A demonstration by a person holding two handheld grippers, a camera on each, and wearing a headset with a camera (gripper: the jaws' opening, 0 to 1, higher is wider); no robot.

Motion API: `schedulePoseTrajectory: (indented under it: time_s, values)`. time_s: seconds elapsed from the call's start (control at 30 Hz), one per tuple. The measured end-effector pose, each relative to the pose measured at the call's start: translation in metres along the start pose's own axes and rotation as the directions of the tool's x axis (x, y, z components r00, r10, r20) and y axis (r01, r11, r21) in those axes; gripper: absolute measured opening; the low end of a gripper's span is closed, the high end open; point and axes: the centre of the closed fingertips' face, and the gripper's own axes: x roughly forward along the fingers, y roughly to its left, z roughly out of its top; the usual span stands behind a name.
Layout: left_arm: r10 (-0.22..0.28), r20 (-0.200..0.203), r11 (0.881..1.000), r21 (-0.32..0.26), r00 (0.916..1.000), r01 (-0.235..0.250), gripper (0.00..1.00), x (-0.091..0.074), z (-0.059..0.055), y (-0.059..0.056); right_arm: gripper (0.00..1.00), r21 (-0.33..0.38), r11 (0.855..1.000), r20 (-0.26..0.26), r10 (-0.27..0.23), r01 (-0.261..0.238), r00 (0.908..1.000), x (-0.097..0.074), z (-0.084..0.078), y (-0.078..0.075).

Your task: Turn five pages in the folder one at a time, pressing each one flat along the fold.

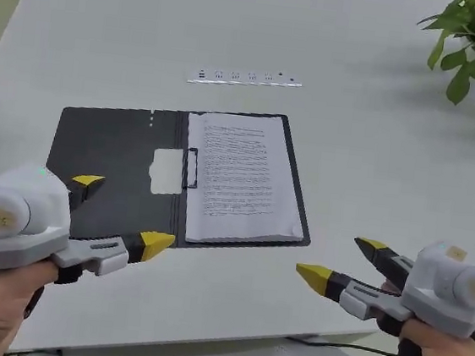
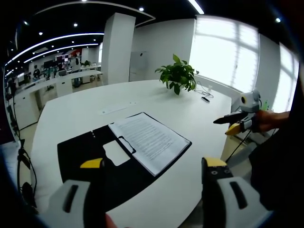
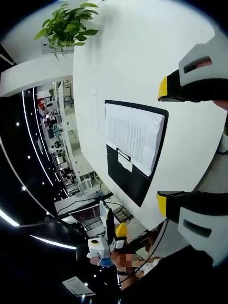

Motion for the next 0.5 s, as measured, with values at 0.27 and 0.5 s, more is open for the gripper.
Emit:
schedulePoseTrajectory:
  time_s: [0.27,0.5]
  values:
    - [-0.027,-0.002,1.000,0.013,0.9996,0.027,0.83,0.013,0.004,-0.008,0.76,0.004,1.000,0.001,-0.001,0.001,1.0000,-0.001,-0.001,-0.002]
    - [-0.047,0.000,0.999,0.016,0.9989,0.047,0.83,0.024,0.008,-0.016,0.76,0.010,1.000,0.006,-0.006,0.006,1.0000,-0.002,-0.001,-0.006]
